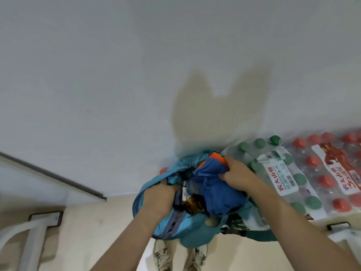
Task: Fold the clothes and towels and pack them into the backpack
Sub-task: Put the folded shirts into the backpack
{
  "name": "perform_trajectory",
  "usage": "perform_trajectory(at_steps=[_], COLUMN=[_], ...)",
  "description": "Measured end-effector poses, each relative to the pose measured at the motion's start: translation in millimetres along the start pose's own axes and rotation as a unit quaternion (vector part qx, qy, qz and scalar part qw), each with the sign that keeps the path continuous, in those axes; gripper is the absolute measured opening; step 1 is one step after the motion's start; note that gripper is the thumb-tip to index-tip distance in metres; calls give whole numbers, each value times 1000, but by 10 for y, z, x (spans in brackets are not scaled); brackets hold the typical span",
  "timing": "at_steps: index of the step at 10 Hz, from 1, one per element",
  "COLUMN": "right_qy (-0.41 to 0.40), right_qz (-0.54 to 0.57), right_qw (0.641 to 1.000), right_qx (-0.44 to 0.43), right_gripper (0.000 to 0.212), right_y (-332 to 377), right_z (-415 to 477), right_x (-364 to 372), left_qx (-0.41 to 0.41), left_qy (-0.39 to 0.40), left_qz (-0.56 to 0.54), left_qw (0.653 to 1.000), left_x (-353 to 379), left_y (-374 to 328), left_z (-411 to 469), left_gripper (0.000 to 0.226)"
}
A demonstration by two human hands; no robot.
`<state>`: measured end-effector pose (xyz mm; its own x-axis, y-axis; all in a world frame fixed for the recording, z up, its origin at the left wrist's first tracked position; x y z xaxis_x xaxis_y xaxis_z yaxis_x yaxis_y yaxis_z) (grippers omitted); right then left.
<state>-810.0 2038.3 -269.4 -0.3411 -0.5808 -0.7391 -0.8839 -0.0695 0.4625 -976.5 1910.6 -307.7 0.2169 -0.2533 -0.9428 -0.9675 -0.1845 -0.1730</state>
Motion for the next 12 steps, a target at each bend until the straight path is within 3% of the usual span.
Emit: perform_trajectory(at_steps=[1, 2, 3, 4, 5, 6, 7, 8, 9, 10, 11, 12], right_qy=[-43, -55, 114, 190, 177, 142, 22, -80, -110, -103, -79, -88], right_qz=[-78, -85, 225, 387, 392, 321, 54, -63, -120, -227, -323, -365], right_qw=[995, 986, 962, 901, 902, 936, 998, 994, 983, 962, 937, 919], right_qx=[-47, -133, -104, -42, -14, 17, -28, -50, -91, -112, -108, -118], right_gripper=[39, 49, 54, 50, 49, 44, 58, 62, 64, 81, 111, 121], right_y=[104, 369, 553, 496, 392, 263, 245, 205, 161, 138, 68, 19], right_z=[-137, -303, -369, -314, -266, -245, -240, -305, -342, -382, -412, -463], right_x=[-94, -169, 190, 542, 593, 567, 320, 28, -73, -36, 90, 134], left_qx=[32, 89, -41, -107, -48, -40, -99, -107, -89, -87, -123, -98], left_qy=[-52, -150, -118, 92, 96, 56, 3, 37, -5, -43, -3, 59], left_qz=[57, 30, -476, -863, -819, -682, -614, -563, -497, -476, -532, -469], left_qw=[997, 984, 871, 485, 563, 728, 783, 819, 863, 874, 837, 876], left_x=[-244, -227, -216, -131, -267, -200, -51, 62, 104, 254, 358, 294], left_y=[-252, -229, 155, -109, -189, -183, -151, -266, -289, -264, -201, -231], left_z=[-11, -19, 52, 57, 109, 209, 268, 415, 566, 522, 590, 650], left_gripper=[26, 22, 24, 46, 58, 69, 49, 49, 49, 54, 51, 44])
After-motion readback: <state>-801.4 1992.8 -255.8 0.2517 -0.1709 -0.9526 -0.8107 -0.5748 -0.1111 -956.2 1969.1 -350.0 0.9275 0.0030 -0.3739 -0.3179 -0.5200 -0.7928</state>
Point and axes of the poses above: each hand's wrist, its own z-axis towards the middle knuckle, its own x-axis out of the palm, y = z × x, the point moved 9 cm from there along z, towards the middle knuckle, and after that the axes turned 5 degrees about -y, right-handed, at the moved point
